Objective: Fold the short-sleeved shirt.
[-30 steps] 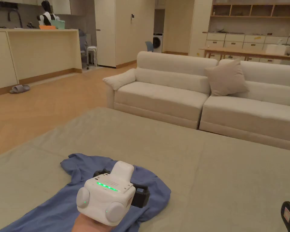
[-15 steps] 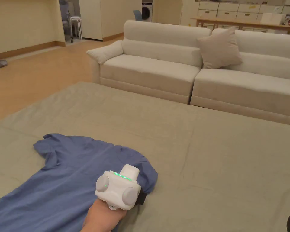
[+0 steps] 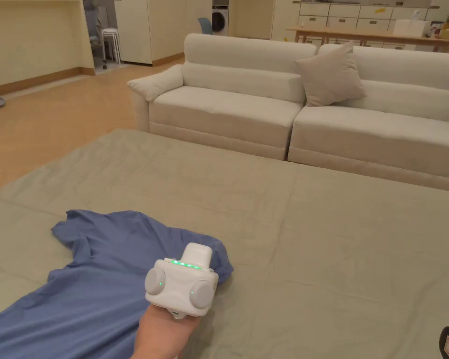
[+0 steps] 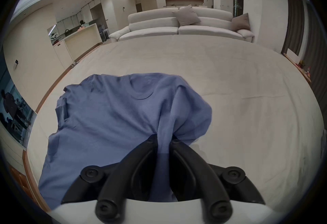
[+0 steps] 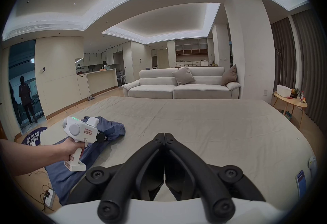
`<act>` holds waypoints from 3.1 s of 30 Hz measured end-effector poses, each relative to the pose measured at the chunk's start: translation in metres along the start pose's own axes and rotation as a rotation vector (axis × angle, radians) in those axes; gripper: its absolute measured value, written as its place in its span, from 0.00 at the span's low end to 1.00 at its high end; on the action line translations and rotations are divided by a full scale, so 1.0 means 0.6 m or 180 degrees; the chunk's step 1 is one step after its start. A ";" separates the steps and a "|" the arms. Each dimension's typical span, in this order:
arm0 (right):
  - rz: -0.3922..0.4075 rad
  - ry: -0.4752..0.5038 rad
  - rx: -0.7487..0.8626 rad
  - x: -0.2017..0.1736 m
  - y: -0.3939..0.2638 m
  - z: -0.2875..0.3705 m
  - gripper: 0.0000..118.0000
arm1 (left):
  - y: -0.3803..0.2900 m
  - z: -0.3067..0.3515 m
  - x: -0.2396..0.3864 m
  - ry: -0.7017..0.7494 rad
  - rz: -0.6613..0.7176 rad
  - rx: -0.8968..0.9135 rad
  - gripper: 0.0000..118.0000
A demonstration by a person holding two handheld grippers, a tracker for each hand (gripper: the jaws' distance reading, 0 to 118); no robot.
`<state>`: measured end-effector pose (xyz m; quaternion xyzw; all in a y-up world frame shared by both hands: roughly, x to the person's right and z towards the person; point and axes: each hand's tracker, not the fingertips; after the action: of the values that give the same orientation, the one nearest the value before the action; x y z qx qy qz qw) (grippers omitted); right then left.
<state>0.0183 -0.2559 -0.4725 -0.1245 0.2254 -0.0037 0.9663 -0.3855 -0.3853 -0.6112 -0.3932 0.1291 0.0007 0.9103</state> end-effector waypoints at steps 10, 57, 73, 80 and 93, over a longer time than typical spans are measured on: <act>-0.0163 -0.0441 0.0269 0.093 0.035 0.148 0.00 | -0.031 0.186 0.401 -0.1377 -0.1285 0.0469 0.05; 0.0048 -0.0682 0.0396 0.058 0.022 0.376 0.00 | -0.241 0.555 -0.077 -0.0372 0.0292 0.1596 0.00; 0.0047 -0.0695 0.0191 0.100 0.003 0.314 0.00 | -0.174 0.143 -0.034 -0.0370 0.0553 -0.0339 0.97; -0.0042 -0.0697 0.0028 0.110 -0.019 0.291 0.00 | -0.180 0.090 -0.034 -0.0149 0.0596 -0.0197 0.86; -0.0085 -0.0656 -0.0119 0.109 -0.036 0.262 0.00 | -0.205 0.156 -0.024 -0.0674 0.0787 0.0140 0.02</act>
<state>0.1465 -0.2436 -0.3590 -0.1452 0.1231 0.0004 0.9817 -0.3648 -0.4018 -0.4585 -0.3520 0.0798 0.1514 0.9202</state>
